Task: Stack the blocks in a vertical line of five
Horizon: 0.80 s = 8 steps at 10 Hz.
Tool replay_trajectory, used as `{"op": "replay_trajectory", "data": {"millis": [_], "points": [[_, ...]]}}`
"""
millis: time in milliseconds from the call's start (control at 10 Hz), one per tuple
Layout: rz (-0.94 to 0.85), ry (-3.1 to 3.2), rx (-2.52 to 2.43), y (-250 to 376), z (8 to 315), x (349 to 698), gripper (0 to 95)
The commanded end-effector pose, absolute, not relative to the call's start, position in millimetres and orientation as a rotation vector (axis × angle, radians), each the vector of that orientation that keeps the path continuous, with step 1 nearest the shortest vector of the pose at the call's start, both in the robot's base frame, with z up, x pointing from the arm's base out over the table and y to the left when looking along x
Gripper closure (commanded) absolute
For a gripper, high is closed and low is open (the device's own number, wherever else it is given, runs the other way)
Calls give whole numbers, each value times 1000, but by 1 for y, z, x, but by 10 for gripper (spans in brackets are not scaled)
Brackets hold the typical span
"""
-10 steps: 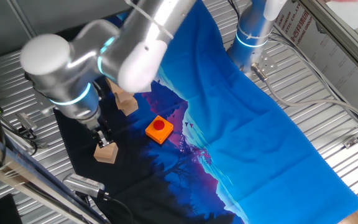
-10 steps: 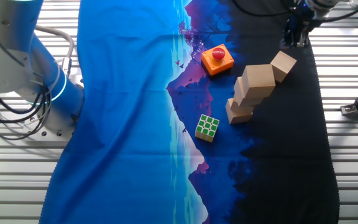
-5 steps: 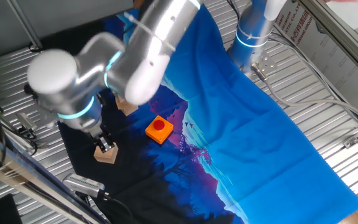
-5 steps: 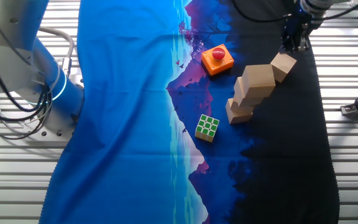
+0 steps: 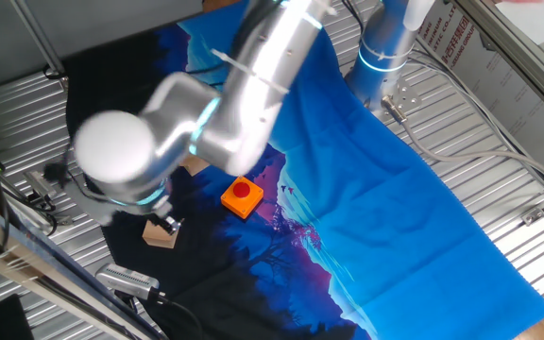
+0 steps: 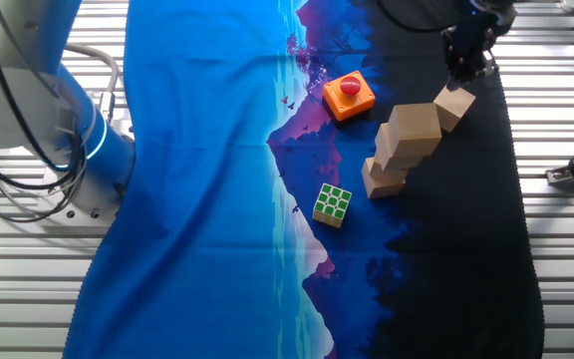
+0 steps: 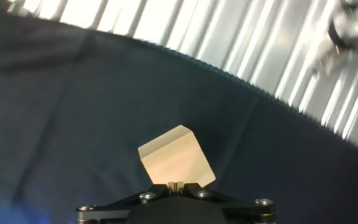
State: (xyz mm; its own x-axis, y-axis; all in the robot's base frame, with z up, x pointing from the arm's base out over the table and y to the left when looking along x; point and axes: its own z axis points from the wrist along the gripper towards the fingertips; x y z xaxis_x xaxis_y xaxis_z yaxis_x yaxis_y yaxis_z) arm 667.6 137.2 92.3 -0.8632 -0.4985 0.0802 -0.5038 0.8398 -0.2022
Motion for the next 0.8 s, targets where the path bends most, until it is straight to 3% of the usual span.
{"op": "replay_trajectory", "data": {"millis": [100,200,400,800], "points": [[307,-3007,937,136,91,669,950],[283,-3016,935,136,91,669,380],[225,-3045,897,134,90,670,0],[190,-3083,806,134,90,670,0]]}}
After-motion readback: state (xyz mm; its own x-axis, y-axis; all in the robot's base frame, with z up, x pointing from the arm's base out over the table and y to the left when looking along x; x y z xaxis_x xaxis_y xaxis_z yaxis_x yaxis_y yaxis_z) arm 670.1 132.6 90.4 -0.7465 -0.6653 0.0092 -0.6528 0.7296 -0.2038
